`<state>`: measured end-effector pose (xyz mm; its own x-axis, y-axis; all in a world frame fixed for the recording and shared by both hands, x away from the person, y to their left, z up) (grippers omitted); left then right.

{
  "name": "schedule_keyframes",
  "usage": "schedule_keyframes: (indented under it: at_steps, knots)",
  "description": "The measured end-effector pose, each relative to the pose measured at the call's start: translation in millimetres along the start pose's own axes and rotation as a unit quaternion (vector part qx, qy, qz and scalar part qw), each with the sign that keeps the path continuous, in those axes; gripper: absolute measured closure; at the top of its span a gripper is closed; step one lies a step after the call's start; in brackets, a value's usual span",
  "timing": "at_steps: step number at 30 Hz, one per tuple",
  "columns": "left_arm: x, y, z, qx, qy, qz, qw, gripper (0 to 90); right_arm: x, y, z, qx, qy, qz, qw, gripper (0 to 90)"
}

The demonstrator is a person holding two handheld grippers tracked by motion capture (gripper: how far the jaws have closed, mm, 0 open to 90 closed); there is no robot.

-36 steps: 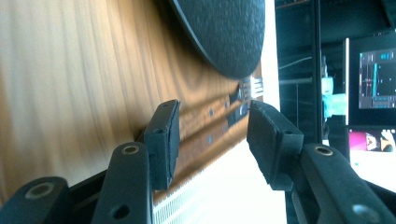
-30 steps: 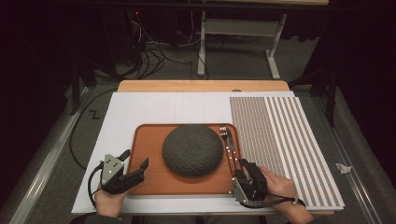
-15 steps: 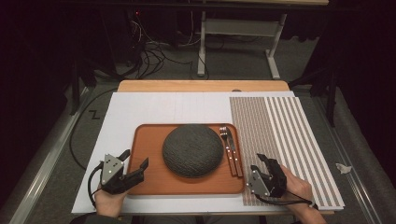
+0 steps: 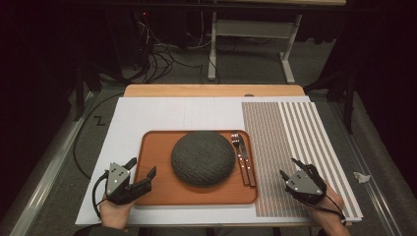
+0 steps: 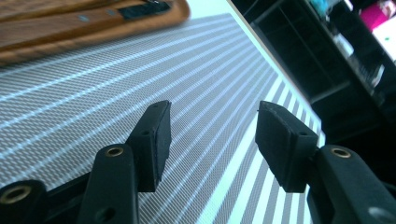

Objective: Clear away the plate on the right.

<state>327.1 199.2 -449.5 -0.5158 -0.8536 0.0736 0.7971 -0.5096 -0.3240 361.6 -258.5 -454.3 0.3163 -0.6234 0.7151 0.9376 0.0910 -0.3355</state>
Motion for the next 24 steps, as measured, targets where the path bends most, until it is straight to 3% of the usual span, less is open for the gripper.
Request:
schedule_keyframes:
  at_steps: [3, 7, 12, 14, 16, 18, 19, 20, 21, 24]
  knots:
    - [-1.0, -0.8, 0.3, 0.001, 0.000, 0.002, 1.0000, 27.8, 12.3, 3.0, -11.5, -0.007, 0.042, -0.001, 0.9991, 45.8]
    - [-1.3, -0.5, 0.4, 0.001, 0.001, 0.003, 1.0000, 27.9, 22.8, 4.0, -21.9, -0.009, 0.095, 0.006, 0.9954, 45.6]
    - [-1.6, -0.5, 0.4, 0.002, 0.000, 0.004, 1.0000, 27.9, 32.9, 6.5, -32.9, -0.009, 0.162, 0.024, 0.9865, 44.6]
    - [-2.1, -0.7, 0.4, 0.002, 0.000, 0.004, 1.0000, 27.9, 38.0, 6.6, -37.1, -0.007, 0.189, 0.033, 0.9814, 43.1]
    - [-2.8, -0.6, 0.4, 0.002, -0.001, 0.004, 1.0000, 27.9, 43.1, 5.5, -42.8, -0.003, 0.232, 0.047, 0.9715, 42.0]
    - [-3.3, 0.1, -0.4, -0.002, -0.001, 0.004, 1.0000, 27.8, 47.8, 4.7, -50.2, 0.000, 0.280, 0.061, 0.9580, 39.9]
    - [-3.2, 0.5, -0.6, -0.004, 0.000, 0.005, 1.0000, 27.7, 50.5, 4.7, -55.5, 0.001, 0.307, 0.068, 0.9494, 39.5]
    - [-2.8, 1.0, -0.8, -0.005, 0.003, 0.005, 1.0000, 27.7, 51.9, 4.5, -58.5, 0.000, 0.320, 0.071, 0.9447, 39.4]
    - [-2.4, 1.1, -1.0, -0.006, 0.005, 0.005, 1.0000, 27.7, 54.3, 4.6, -62.7, 0.001, 0.339, 0.074, 0.9378, 38.5]
    - [-2.1, 1.8, -1.7, -0.010, 0.005, 0.004, 0.9999, 27.6, 57.4, 4.4, -67.8, -0.002, 0.358, 0.073, 0.9310, 37.5]
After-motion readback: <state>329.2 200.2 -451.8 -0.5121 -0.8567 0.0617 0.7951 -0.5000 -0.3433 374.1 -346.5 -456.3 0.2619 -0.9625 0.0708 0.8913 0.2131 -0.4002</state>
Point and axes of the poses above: each handheld gripper's, and its own axes: y roughly forward along the jaws, z roughly out of its top, x roughly to its right, the point moved 7 cm from there along y, roughly forward along the jaws, and after that the axes turned 11 degrees about -z, right-handed, at the moved point
